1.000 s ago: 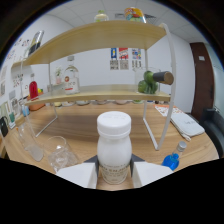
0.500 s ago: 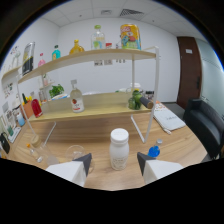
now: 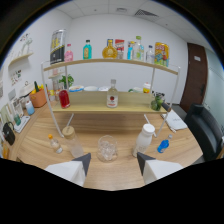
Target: Make me a cup of Mount Fuji.
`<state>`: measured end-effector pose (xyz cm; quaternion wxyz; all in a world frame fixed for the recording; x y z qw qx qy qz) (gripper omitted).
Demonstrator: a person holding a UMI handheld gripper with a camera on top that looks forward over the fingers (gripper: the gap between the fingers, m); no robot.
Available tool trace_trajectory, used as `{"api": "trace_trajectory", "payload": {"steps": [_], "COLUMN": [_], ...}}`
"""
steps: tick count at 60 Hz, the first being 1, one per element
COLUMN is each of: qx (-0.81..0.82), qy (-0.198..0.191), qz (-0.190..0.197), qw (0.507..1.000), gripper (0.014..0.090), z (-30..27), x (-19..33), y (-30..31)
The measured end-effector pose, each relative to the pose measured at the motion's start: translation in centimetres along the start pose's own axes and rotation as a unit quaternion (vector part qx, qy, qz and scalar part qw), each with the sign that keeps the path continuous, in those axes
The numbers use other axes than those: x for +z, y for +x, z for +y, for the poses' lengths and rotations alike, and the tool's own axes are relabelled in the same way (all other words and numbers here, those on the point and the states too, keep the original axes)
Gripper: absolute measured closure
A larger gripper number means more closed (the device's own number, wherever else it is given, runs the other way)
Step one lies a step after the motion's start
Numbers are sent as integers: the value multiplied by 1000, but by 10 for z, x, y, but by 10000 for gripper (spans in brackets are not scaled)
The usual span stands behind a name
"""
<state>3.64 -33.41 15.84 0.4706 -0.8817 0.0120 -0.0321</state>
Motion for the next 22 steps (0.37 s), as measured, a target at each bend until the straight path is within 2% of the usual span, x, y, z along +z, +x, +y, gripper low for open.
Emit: {"api": "trace_trajectory", "payload": {"steps": [22], "qx": [-2], "qy": [-11], "qz": [0], "qw": [1000], "gripper": [189], "z": [7], "x": [-7], "y": [-1]}}
